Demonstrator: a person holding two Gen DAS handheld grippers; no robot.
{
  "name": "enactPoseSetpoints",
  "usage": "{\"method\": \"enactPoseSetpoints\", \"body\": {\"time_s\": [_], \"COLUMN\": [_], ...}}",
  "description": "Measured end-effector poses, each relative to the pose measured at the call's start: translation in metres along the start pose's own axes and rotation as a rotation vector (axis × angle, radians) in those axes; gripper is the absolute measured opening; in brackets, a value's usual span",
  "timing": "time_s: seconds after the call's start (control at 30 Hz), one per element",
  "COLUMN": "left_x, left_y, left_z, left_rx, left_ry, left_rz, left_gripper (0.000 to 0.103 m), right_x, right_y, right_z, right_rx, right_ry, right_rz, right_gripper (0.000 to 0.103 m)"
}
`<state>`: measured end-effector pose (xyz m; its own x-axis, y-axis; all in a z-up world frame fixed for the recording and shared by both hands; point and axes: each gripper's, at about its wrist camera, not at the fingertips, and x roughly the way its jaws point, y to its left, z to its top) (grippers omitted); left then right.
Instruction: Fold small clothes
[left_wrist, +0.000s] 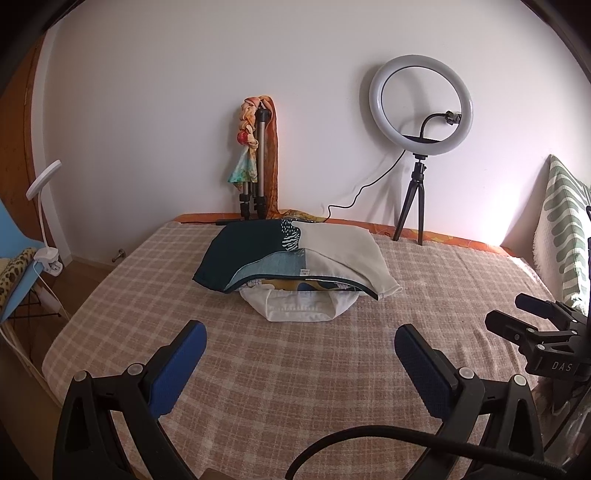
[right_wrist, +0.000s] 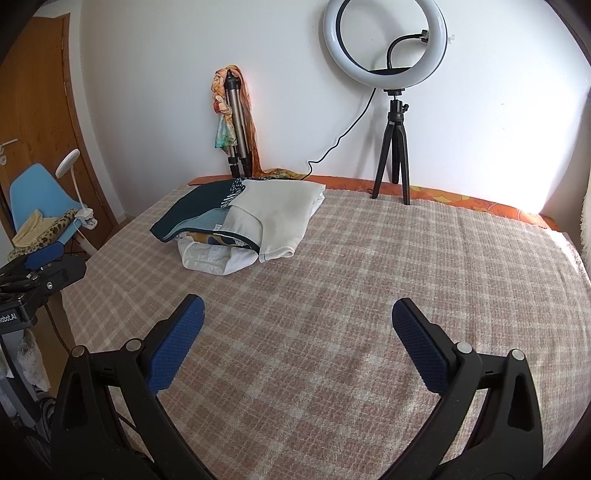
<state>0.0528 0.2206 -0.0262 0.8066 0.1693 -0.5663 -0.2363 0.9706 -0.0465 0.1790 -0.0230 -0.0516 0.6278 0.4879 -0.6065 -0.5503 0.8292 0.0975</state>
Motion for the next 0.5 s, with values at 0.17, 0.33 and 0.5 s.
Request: {"method": "enactPoseSetpoints", "body": {"time_s": [0.17, 0.33, 0.5], "left_x": [0.0007, 0.0008, 0.0], "left_y": [-0.001, -0.0009, -0.0009], "left_z": [-0.0002, -0.0002, 0.0002], "left_rx": [0.009, 0.008, 0.008], "left_ry": [-0.001, -0.001, -0.006], "left_rz": [-0.001, -0.002, 0.0], "left_gripper": [0.102, 0.102, 0.102], "right_x": [-0.0001, -0.0003, 0.0001], "right_y": [-0.0004, 0.0013, 0.0016], "right_z": [0.0, 0.0002, -0.0002], "right_rx": [-0.003, 0.0, 0.002], "right_ry": [0.001, 0.004, 0.004], "right_rz": [0.0, -0.001, -0.001], "right_gripper": [0.103, 0.103, 0.103]}}
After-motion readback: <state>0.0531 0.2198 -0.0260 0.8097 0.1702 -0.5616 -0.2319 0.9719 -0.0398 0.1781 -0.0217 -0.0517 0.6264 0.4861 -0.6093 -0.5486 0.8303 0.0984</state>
